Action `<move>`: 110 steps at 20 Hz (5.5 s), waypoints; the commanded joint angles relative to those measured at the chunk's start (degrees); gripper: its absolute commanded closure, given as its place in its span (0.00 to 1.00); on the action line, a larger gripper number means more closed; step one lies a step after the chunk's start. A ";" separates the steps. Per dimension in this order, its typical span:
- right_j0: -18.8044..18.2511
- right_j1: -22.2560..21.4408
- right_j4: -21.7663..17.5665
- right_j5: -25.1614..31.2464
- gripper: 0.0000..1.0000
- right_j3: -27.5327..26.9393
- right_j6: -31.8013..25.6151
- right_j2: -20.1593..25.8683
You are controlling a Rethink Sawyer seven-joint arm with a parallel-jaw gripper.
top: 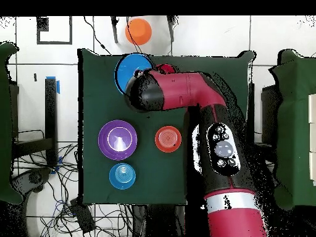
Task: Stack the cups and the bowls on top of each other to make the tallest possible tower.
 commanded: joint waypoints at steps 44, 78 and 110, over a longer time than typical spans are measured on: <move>-2.73 4.55 4.98 -3.88 1.00 -0.50 1.96 0.59; -5.55 -3.27 5.05 -3.55 1.00 14.11 2.29 -0.24; -3.42 0.23 2.23 -8.32 1.00 10.93 3.80 -2.81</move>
